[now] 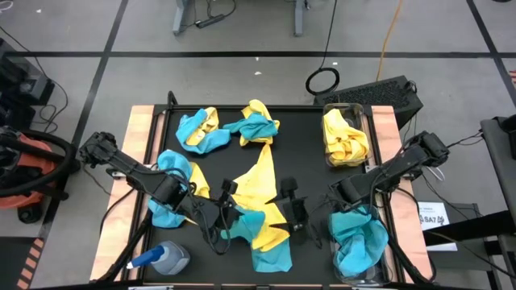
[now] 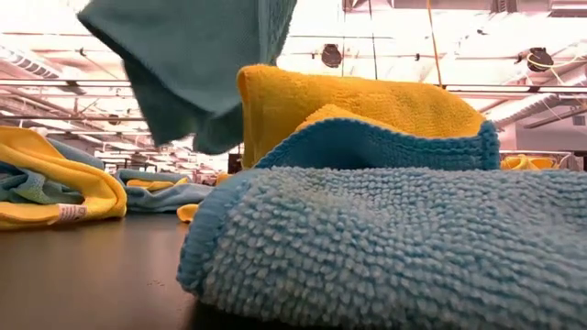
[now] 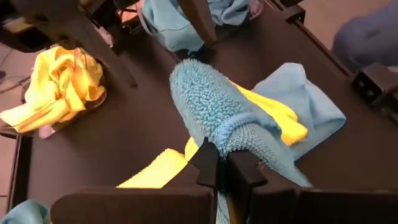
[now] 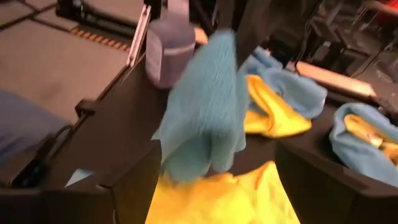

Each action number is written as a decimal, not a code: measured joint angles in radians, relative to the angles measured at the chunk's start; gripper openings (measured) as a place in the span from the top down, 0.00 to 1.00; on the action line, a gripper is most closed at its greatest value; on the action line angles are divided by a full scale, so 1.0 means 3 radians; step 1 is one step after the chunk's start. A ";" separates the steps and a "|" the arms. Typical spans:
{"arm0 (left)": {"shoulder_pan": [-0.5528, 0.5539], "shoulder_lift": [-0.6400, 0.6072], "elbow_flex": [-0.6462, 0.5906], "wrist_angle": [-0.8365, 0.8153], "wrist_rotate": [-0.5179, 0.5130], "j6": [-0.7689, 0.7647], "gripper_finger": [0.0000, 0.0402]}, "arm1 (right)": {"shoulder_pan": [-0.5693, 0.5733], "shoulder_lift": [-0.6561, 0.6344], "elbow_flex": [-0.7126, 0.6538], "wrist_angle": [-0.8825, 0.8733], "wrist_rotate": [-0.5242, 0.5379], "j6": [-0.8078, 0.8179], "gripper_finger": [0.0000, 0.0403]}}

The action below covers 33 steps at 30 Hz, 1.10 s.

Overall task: Sort microfiber towel by color & place in baskets
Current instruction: Put the blue towel into the bottom transparent bin

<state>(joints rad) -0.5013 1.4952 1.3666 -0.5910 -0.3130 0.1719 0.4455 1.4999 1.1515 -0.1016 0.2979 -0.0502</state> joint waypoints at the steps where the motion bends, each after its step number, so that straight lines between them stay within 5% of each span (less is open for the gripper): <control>1: 0.0013 0.0000 0.0000 0.0024 0.0000 0.0009 0.97 | -0.0031 0.0015 0.0000 0.0053 -0.0030 0.0008 0.25; 22: 0.0078 -0.0002 0.0001 0.0430 0.0067 0.0525 0.97 | -0.0326 0.0602 -0.0004 0.0972 -0.0315 -0.0014 0.28; 27: 0.0078 0.0014 0.0001 0.0450 0.0079 0.0582 0.97 | -0.0339 0.0615 -0.0004 0.1043 -0.0307 -0.0100 0.48; 33: 0.0085 0.0039 0.0001 0.0419 0.0095 0.0512 0.96 | -0.0339 0.0615 -0.0004 0.1039 -0.0350 -0.0272 0.92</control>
<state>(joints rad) -0.4759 1.5070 1.3670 -0.4652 -0.2844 0.3256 0.3439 1.6844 1.1503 0.2101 0.1929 -0.1317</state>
